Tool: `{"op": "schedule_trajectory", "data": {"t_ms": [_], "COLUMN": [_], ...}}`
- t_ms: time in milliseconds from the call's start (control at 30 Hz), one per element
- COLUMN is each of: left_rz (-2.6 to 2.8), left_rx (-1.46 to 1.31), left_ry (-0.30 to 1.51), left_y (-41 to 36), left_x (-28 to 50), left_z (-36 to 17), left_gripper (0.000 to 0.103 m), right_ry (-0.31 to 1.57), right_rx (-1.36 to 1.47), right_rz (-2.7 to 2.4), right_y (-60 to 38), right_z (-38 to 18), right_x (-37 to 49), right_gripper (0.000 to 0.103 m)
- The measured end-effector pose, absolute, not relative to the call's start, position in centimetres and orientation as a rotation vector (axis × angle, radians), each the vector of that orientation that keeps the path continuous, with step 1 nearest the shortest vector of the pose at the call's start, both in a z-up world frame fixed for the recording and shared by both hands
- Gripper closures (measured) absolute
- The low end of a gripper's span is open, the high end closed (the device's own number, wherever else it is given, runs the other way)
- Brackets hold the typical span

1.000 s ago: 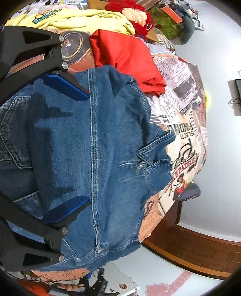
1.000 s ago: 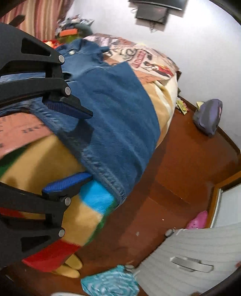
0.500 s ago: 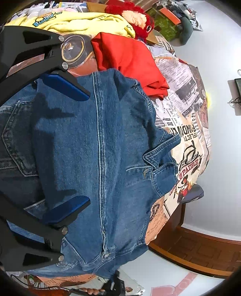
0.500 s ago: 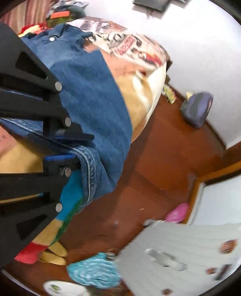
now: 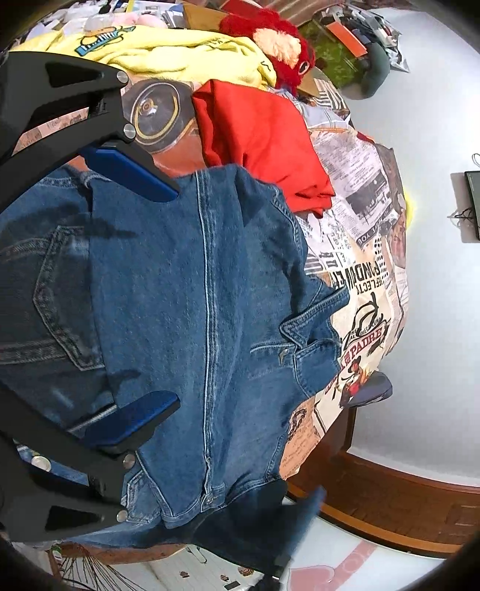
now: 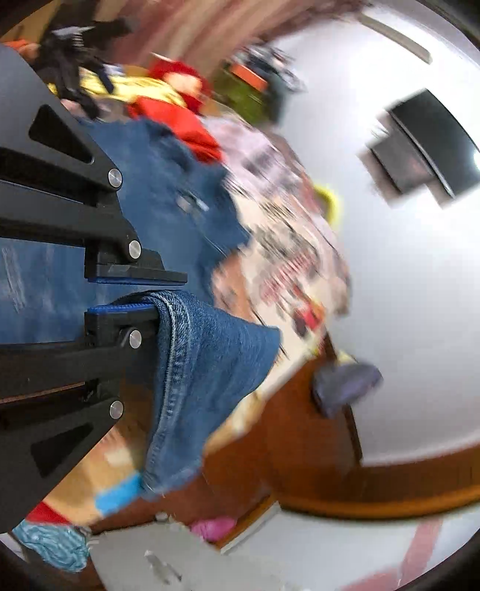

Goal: Fold large clothes

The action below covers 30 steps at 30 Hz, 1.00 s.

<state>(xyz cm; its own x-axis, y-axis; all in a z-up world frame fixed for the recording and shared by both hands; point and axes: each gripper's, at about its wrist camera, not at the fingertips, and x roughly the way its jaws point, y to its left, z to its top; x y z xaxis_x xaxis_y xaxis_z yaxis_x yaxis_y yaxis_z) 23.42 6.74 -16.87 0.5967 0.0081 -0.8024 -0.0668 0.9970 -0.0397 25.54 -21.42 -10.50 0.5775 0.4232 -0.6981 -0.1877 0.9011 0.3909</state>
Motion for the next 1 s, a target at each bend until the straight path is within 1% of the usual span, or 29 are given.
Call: {"op": "schedule_trajectory", "data": {"t_ms": [100,233,333,367,433,500,567,700,1000], "left_rz": [0.049,0.053,0.056,0.055,0.054,0.051,0.047,0.035,0.027], "left_rx": [-0.082,-0.082,-0.08,-0.083,-0.089,-0.091,-0.09,-0.085,-0.072], "left_ry": [0.929,0.934,0.935,0.936,0.936,0.94,0.943,0.948,0.963], "left_y": [7.3,7.6,7.7,7.8,7.8,7.7,7.5,7.0,6.7], "left_x": [22.9,22.5,22.4,22.5,22.5,22.7,22.9,23.2,23.8], "left_z": [-16.8,-16.9,-17.0,-17.1,-17.2,-17.3,-17.5,-17.8,-18.4], "left_gripper": [0.0,0.0,0.0,0.0,0.0,0.0,0.0,0.0,0.0], "right_ry": [0.987,1.139,1.186,1.187,1.171,1.13,1.09,1.087,1.137], "right_rx": [0.266,0.25,0.242,0.249,0.279,0.323,0.359,0.505,0.817], "right_rz": [0.4,0.431,0.43,0.432,0.406,0.361,0.318,0.242,0.077], "right_y": [-19.5,-17.9,-17.5,-18.0,-19.5,-21.1,-22.3,-25.8,-30.5], "right_z": [-13.5,-17.2,-17.7,-17.6,-16.9,-16.1,-15.7,-16.5,-22.4], "right_x": [25.5,24.8,24.4,24.0,23.7,23.6,23.7,25.0,28.5], "right_gripper": [0.092,0.092,0.092,0.09,0.08,0.054,0.048,0.047,0.047]}}
